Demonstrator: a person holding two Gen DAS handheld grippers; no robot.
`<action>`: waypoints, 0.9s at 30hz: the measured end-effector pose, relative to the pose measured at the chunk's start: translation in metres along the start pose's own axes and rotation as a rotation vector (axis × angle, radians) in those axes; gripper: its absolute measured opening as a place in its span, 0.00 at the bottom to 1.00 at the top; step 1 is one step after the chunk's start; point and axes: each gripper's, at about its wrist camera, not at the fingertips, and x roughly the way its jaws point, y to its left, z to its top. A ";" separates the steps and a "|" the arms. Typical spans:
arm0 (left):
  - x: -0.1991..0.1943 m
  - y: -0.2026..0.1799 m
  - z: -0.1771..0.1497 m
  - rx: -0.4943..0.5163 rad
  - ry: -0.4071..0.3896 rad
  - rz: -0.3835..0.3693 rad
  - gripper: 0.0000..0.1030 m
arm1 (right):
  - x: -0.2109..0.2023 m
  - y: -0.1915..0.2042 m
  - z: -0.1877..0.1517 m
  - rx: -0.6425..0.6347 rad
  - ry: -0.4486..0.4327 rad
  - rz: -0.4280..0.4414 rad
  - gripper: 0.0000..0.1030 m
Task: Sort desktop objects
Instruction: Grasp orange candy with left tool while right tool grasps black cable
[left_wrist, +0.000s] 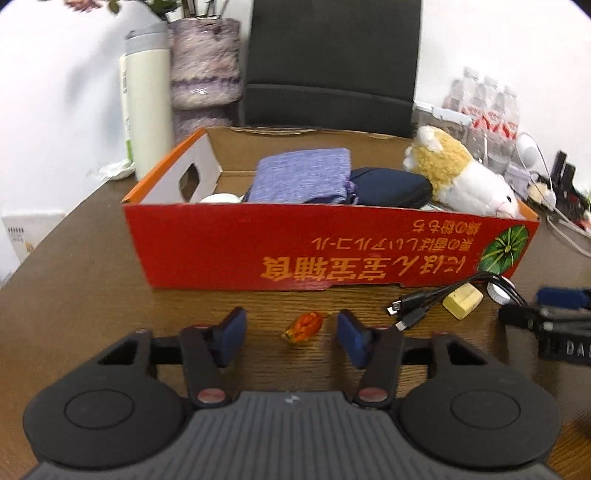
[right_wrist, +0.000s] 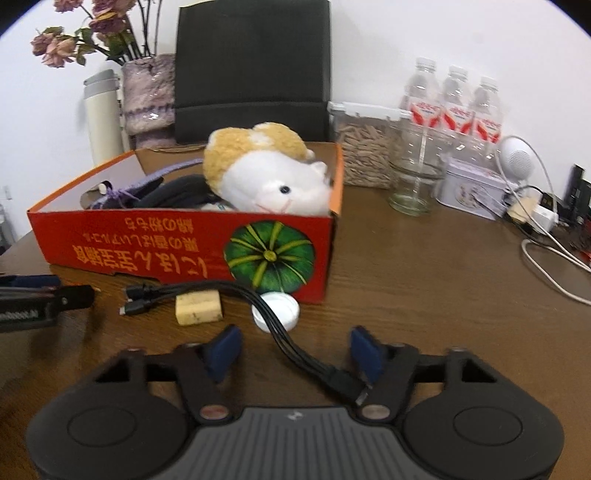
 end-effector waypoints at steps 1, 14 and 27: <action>0.000 -0.002 0.000 0.014 0.000 0.000 0.42 | 0.000 0.001 0.001 -0.009 0.000 0.011 0.45; -0.006 -0.003 -0.004 0.025 -0.006 -0.073 0.13 | -0.017 0.013 -0.005 -0.065 -0.023 0.080 0.04; -0.036 -0.005 -0.008 0.028 -0.105 -0.066 0.12 | -0.064 0.034 -0.010 -0.161 -0.250 0.037 0.03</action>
